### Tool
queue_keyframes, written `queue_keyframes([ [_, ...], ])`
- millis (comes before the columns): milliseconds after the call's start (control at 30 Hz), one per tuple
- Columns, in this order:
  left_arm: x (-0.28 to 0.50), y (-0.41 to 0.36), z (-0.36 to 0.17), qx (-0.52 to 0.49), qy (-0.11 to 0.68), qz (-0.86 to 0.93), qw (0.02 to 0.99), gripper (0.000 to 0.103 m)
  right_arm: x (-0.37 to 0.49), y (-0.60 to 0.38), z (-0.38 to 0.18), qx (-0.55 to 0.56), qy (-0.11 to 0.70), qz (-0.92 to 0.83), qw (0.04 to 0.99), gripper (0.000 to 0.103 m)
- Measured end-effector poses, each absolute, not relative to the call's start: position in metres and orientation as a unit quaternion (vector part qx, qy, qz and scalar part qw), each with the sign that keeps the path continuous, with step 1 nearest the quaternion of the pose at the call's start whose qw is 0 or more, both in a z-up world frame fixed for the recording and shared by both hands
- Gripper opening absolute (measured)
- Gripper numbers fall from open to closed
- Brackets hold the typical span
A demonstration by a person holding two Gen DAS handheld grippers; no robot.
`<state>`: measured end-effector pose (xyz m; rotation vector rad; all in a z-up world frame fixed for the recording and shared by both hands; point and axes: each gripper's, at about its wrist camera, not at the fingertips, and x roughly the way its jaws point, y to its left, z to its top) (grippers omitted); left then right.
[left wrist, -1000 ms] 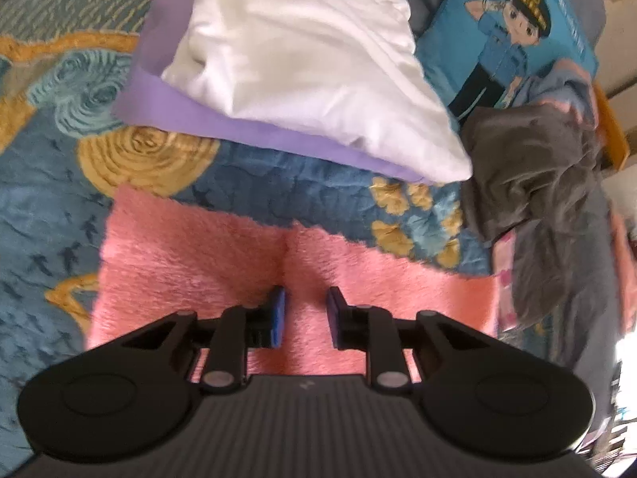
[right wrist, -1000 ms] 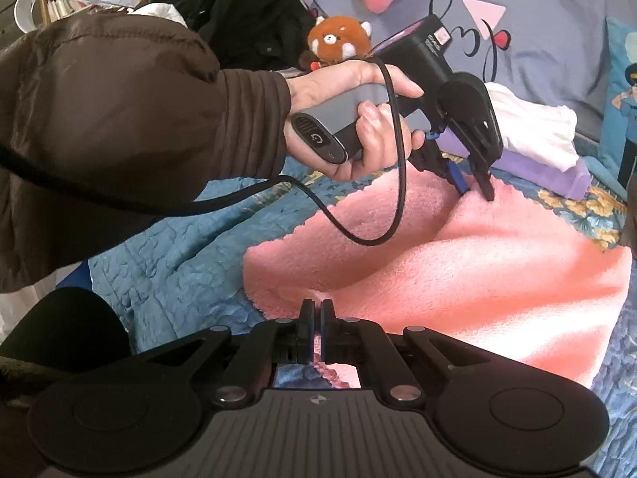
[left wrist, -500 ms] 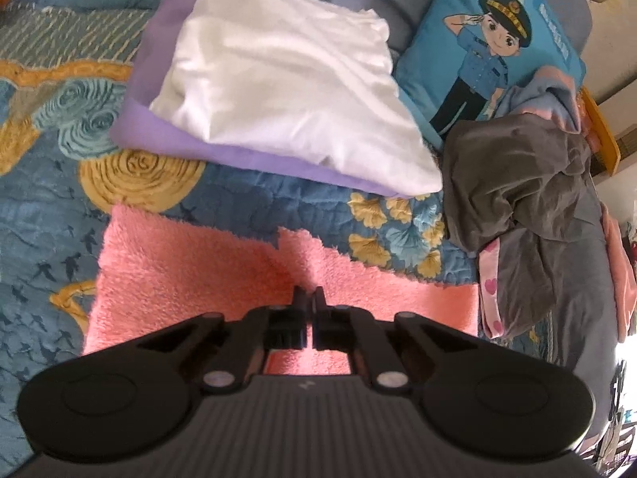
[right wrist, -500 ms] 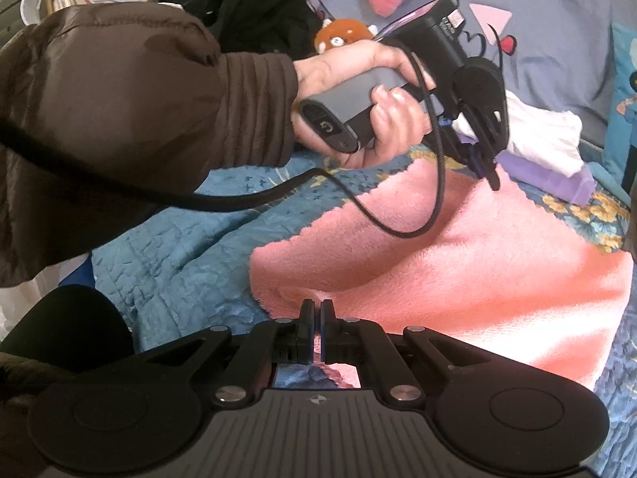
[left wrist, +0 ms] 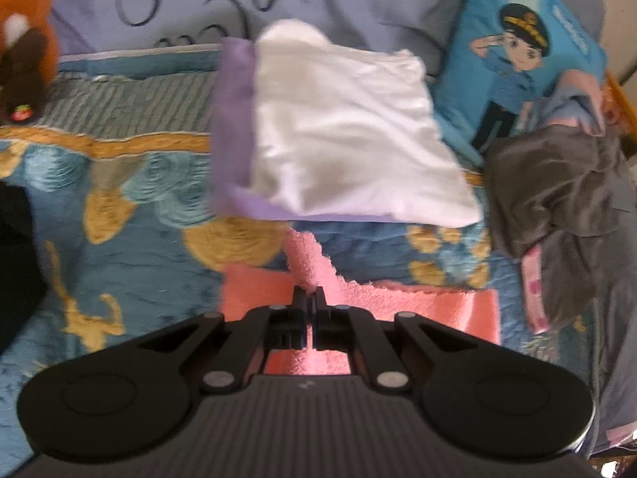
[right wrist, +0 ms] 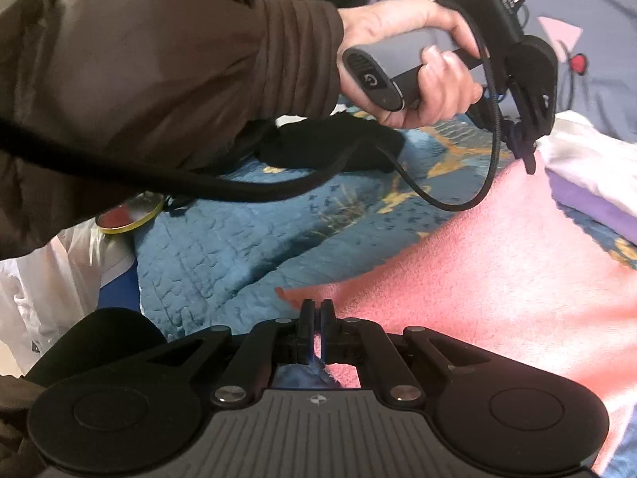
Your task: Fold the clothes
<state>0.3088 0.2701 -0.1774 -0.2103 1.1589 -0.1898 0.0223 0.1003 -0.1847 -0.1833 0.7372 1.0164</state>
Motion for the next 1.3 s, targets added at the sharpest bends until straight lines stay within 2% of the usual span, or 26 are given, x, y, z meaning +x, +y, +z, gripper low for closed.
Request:
queue_keyframes([
  [333, 0.308, 0.290, -0.215, -0.092, 0.556, -0.066, 0.824, 0.002, 0.036, 0.125, -0.209, -0.062, 0.388, 0.454, 0.800, 0.003],
  [500, 0.307, 0.288, -0.216, -0.072, 0.550, -0.056, 0.830, 0.002, 0.038, 0.132, -0.217, -0.052, 0.398, 0.460, 0.792, 0.003],
  [600, 0.304, 0.285, -0.213, -0.050, 0.546, -0.052, 0.835, 0.005, 0.038, 0.135, -0.223, -0.050, 0.411, 0.468, 0.781, 0.009],
  [633, 0.303, 0.284, -0.212, -0.041, 0.544, -0.051, 0.837, 0.009, 0.037, 0.135, -0.225, -0.053, 0.417, 0.467, 0.778, 0.012],
  [700, 0.298, 0.280, -0.208, -0.011, 0.538, -0.051, 0.842, 0.017, 0.031, 0.133, -0.225, -0.063, 0.415, 0.466, 0.779, 0.023],
  [733, 0.295, 0.279, -0.205, 0.004, 0.534, -0.052, 0.844, 0.029, 0.027, 0.131, -0.222, -0.069, 0.406, 0.466, 0.783, 0.030],
  [833, 0.281, 0.279, -0.194, 0.029, 0.519, -0.054, 0.852, 0.049, 0.015, 0.117, -0.208, -0.083, 0.373, 0.470, 0.796, 0.033],
  [1033, 0.229, 0.318, -0.172, -0.048, 0.500, -0.049, 0.863, 0.069, 0.015, 0.042, -0.180, -0.055, 0.359, 0.380, 0.851, 0.036],
  [1300, 0.107, 0.350, -0.192, -0.081, 0.522, -0.005, 0.849, 0.076, 0.015, -0.090, -0.209, 0.128, 0.439, 0.231, 0.859, 0.038],
])
